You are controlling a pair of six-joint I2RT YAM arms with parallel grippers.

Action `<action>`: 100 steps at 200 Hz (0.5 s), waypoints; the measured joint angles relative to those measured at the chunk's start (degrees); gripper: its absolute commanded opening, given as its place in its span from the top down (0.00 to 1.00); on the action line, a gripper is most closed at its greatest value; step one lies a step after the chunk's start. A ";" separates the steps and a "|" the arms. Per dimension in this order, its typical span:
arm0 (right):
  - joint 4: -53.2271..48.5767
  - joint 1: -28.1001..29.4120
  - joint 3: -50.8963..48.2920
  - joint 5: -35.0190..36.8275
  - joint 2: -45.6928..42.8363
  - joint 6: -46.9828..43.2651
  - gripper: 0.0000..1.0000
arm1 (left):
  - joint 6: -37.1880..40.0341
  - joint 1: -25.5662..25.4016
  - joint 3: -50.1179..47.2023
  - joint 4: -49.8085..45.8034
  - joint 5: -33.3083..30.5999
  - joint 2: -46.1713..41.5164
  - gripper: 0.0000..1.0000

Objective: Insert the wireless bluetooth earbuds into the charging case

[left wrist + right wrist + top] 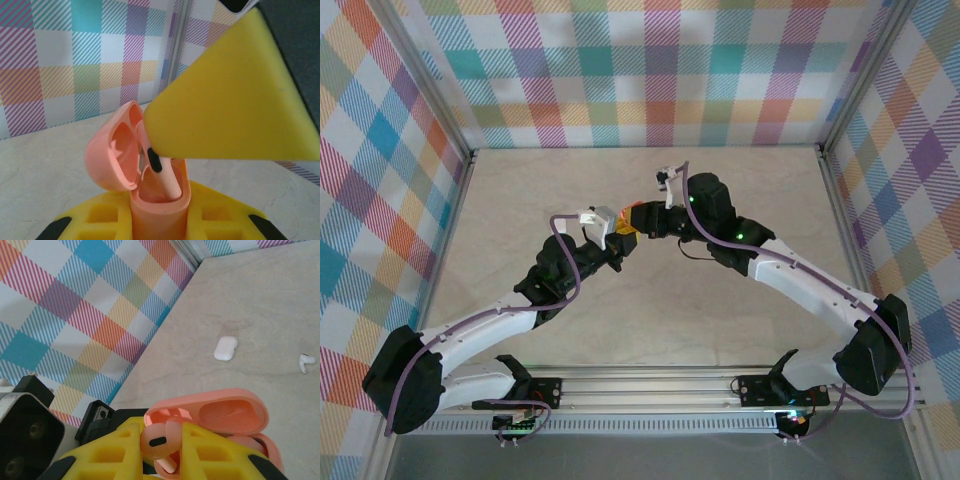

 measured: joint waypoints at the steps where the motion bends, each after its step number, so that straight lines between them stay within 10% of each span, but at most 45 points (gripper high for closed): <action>1: 0.09 0.02 0.00 0.00 0.00 0.00 0.79 | 0.00 0.00 0.00 0.02 0.00 0.00 1.00; 100: 3.98 0.83 -2.23 3.52 -0.02 6.01 0.78 | -0.24 0.02 -0.04 -0.66 -0.85 0.00 1.00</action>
